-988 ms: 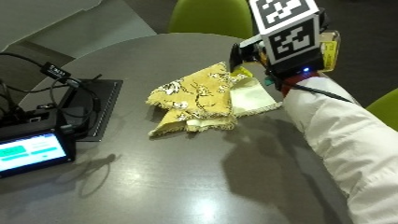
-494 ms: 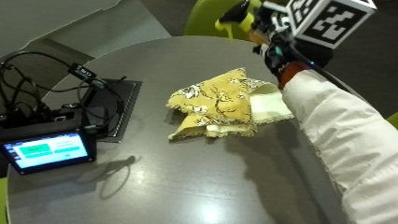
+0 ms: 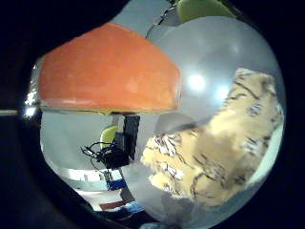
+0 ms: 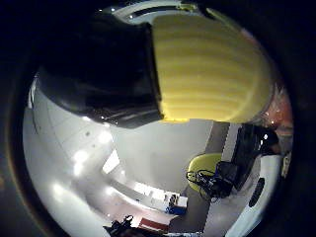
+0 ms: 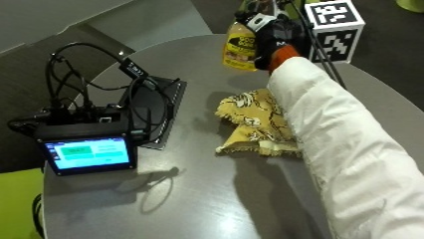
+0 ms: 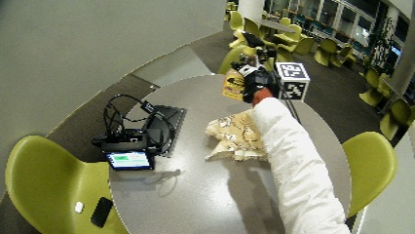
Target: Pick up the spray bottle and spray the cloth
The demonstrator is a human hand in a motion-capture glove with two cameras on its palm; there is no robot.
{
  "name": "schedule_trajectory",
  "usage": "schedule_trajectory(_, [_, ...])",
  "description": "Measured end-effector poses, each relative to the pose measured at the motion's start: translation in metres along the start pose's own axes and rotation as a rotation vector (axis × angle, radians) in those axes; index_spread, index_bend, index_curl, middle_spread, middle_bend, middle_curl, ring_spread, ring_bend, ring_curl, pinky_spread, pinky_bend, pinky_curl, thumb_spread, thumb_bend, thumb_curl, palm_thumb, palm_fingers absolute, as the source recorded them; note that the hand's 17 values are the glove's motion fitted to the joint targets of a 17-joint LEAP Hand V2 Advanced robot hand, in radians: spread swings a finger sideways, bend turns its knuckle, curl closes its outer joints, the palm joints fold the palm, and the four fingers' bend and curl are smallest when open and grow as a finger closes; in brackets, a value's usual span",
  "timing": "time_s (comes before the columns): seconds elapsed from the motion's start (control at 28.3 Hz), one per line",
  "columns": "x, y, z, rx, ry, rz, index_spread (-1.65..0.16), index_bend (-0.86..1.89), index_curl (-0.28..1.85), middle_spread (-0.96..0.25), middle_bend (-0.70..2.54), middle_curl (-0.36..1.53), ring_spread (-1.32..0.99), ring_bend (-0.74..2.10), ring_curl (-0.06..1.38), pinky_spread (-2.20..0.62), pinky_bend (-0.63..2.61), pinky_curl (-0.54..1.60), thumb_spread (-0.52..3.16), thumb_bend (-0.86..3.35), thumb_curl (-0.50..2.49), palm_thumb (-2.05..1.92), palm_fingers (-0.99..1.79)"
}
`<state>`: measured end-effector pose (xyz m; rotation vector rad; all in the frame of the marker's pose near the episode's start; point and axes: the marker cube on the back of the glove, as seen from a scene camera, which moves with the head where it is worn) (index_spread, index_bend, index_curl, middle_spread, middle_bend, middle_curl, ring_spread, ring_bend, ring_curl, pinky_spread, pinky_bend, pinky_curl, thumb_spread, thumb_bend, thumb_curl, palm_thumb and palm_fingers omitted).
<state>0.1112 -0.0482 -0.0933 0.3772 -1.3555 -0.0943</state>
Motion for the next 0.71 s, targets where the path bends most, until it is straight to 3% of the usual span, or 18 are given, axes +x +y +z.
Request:
schedule_trajectory(0.49, [0.041, -0.005, 0.047, -0.125, -0.045, 0.114, -0.17, 0.46, 0.53, 0.02, 0.49, 0.53, -0.02, 0.35, 0.47, 0.15, 0.06, 0.14, 0.96, 0.09, 0.56, 1.19, 0.49])
schedule_trajectory(0.64, [0.038, -0.007, 0.050, -0.169, -0.059, 0.142, -0.24, 0.35, 0.51, 0.00, 0.39, 0.50, -0.01, 0.26, 0.48, 0.12, 0.18, 0.18, 1.01, 0.13, 0.57, 1.23, 0.03])
schedule_trajectory(0.71, [0.032, -0.001, 0.047, -0.217, -0.046, 0.141, -0.25, 0.30, 0.50, 0.00, 0.38, 0.49, -0.01, 0.23, 0.47, 0.12, 0.19, 0.19, 1.02, 0.15, 0.58, 1.25, 0.00])
